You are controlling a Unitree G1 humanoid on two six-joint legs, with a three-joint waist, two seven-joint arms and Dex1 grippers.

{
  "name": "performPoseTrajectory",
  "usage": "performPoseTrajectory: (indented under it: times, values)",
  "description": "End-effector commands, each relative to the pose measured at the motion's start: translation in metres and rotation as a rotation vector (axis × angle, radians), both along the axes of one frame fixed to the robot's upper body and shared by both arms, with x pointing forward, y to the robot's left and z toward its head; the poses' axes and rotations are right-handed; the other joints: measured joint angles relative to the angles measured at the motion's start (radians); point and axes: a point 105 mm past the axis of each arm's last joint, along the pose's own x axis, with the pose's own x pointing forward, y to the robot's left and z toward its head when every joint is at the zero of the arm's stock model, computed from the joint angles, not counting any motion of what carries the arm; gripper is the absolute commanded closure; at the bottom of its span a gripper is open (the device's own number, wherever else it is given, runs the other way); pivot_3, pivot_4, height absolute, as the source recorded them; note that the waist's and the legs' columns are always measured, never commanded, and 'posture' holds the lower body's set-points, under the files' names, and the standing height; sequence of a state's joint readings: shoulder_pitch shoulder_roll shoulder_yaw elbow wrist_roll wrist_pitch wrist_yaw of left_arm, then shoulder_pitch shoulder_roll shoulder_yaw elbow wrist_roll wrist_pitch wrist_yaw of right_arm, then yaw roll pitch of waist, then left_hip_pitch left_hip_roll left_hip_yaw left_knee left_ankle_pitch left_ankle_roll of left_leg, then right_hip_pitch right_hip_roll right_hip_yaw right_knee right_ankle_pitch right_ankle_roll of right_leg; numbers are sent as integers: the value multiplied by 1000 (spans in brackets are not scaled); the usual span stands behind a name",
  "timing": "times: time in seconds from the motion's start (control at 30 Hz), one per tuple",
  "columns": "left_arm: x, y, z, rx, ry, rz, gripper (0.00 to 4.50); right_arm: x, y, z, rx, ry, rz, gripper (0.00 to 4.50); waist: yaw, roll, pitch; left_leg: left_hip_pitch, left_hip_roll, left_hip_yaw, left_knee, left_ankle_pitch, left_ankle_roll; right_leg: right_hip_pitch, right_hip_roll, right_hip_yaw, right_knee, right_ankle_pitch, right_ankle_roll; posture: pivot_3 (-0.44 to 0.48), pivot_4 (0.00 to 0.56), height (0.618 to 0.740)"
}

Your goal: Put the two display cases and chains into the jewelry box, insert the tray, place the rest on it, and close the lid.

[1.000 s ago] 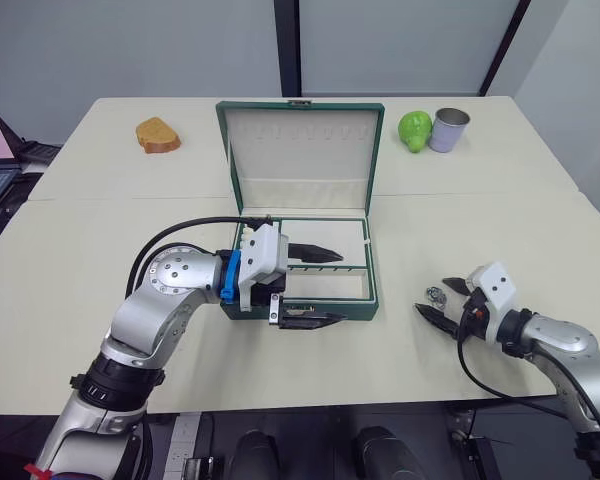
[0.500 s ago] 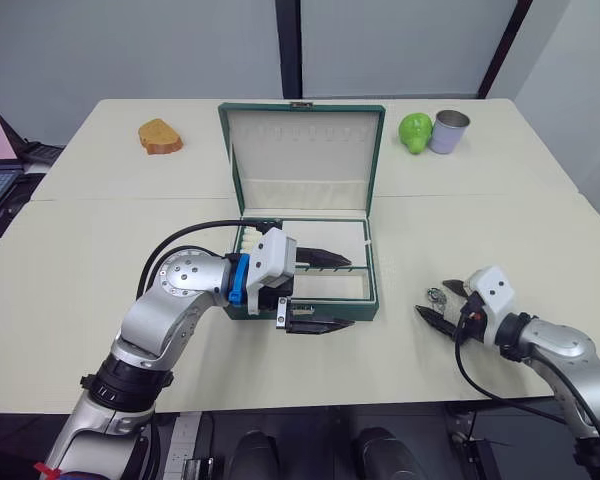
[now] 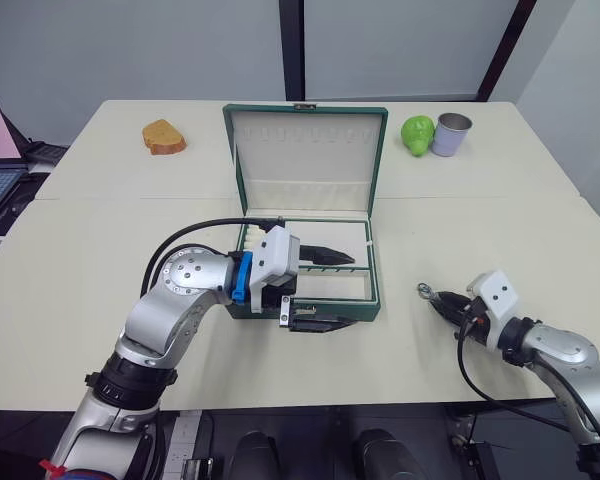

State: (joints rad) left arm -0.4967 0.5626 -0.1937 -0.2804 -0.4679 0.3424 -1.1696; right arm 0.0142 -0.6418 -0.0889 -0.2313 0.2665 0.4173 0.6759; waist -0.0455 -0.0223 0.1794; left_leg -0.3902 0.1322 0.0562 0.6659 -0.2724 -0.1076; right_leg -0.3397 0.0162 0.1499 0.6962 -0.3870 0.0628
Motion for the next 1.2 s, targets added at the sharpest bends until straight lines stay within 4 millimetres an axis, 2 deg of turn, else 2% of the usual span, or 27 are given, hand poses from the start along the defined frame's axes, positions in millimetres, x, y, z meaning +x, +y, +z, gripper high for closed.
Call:
performPoseTrajectory:
  times: [0.03, 0.07, 0.37, 0.7, 0.9, 1.2]
  values:
    - [-3, -5, 5, -2, -29, -31, 0, -5, -2, -12, 12, 50, -11, 4335, 0, 0, 0, 0, 0, 0, 0, 0, 0, 0, 0, 0, 0, 0, 0, 0, 150, 740]
    - [-3, -5, 5, -2, -30, -31, 0, -5, -1, -11, 21, 46, -10, 4453, 0, 0, 0, 0, 0, 0, 0, 0, 0, 0, 0, 0, 0, 0, 0, 0, 150, 740]
    - [-1, -6, 6, -8, -31, -28, 0, 0, -3, 0, 37, 10, -16, 4460, 0, 0, 0, 0, 0, 0, 0, 0, 0, 0, 0, 0, 0, 0, 0, 0, 150, 740]
    - [1, -5, 6, -19, -27, -10, 0, 8, 12, 58, 136, -124, 74, 4495, 0, 0, 0, 0, 0, 0, 0, 0, 0, -1, 0, 1, 0, 0, 0, 0, 150, 740]
    - [2, -5, 8, -33, -25, 8, 0, 6, 23, 84, 150, -160, 141, 4495, 3, 0, 0, 0, 0, 0, 0, 0, 0, -1, 0, 0, 0, 0, 0, 0, 150, 740]
    - [5, 10, 6, -91, 18, 157, 0, 8, 47, 131, 210, -221, 252, 4495, 1, 0, 0, -1, 0, 0, -1, 0, 0, -2, 0, 1, 0, 0, 0, 0, 150, 740]
